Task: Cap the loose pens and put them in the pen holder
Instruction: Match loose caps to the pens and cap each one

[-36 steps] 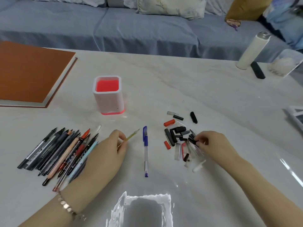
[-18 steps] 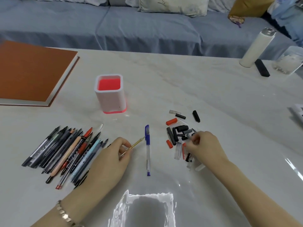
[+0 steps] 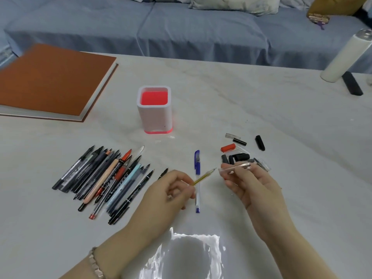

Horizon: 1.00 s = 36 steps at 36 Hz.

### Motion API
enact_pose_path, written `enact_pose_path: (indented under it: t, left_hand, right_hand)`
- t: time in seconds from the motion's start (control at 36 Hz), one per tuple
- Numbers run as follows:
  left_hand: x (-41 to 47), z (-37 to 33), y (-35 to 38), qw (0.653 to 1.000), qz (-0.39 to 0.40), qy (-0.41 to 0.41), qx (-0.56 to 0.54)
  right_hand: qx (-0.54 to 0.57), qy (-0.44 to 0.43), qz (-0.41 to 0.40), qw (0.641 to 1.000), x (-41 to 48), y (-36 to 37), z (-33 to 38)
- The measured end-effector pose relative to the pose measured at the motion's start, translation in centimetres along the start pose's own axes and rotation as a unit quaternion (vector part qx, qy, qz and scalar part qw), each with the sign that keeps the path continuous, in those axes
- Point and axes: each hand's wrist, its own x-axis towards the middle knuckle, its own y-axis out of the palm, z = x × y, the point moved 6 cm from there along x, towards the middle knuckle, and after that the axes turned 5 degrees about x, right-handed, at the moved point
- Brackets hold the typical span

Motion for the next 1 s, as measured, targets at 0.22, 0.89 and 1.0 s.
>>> enact_pose_path:
  t: [0.22, 0.89, 1.0]
  left_hand:
    - [-0.3, 0.0, -0.2, 1.0, -0.004, 0.003, 0.008]
    - [-1.2, -0.7, -0.1, 0.983, 0.031, 0.077, 0.165]
    - [-1.0, -0.8, 0.3, 0.995, 0.062, 0.024, 0.073]
  right_hand:
    - [0.005, -0.017, -0.002, 1.0, -0.4, 0.3, -0.2]
    - [-0.09, -0.039, 0.097, 0.99, -2.1, 2.4, -2.6]
    - [-0.09, -0.07, 0.112, 0.987, -2.1, 3.0, -2.3]
